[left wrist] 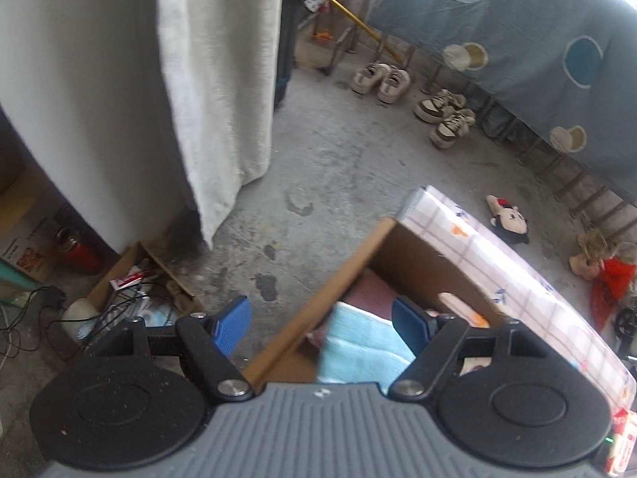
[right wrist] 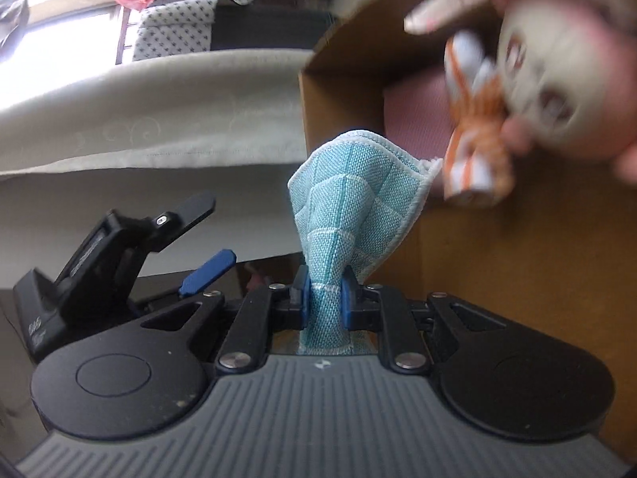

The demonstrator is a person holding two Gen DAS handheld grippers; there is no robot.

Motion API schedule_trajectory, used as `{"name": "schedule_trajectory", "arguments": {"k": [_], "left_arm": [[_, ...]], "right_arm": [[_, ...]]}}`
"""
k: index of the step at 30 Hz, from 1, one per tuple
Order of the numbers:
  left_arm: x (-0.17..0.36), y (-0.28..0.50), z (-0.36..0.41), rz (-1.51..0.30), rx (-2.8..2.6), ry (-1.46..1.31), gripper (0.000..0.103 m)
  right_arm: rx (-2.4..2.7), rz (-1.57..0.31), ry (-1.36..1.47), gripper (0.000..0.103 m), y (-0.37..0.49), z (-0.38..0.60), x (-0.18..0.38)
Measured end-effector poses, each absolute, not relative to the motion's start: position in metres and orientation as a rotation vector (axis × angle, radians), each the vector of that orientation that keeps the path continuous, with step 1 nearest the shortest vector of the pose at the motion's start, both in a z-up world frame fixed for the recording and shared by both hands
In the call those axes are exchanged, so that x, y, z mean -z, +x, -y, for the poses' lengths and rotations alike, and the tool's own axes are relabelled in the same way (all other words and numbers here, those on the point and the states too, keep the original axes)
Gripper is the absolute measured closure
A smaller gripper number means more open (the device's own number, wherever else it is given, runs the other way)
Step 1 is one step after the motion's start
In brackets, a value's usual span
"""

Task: Organize soft objects
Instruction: 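Lower the plush toy and blue towel into the box and open both grippers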

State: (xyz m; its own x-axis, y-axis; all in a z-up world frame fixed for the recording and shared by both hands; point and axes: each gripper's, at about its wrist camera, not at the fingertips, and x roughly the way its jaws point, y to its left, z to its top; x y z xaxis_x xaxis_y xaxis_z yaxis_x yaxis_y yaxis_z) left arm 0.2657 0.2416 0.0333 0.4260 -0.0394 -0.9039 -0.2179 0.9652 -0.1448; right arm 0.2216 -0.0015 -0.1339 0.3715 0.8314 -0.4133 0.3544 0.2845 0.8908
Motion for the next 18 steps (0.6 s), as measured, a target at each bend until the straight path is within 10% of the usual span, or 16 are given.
{"name": "schedule_trajectory", "arguments": {"k": [18], "left_arm": [[-0.007, 0.254, -0.252, -1.152, -0.136, -0.256, 0.024]], "right_arm": [[-0.162, -1.477, 1.279, 0.085, 0.219, -0.079, 0.218]]}}
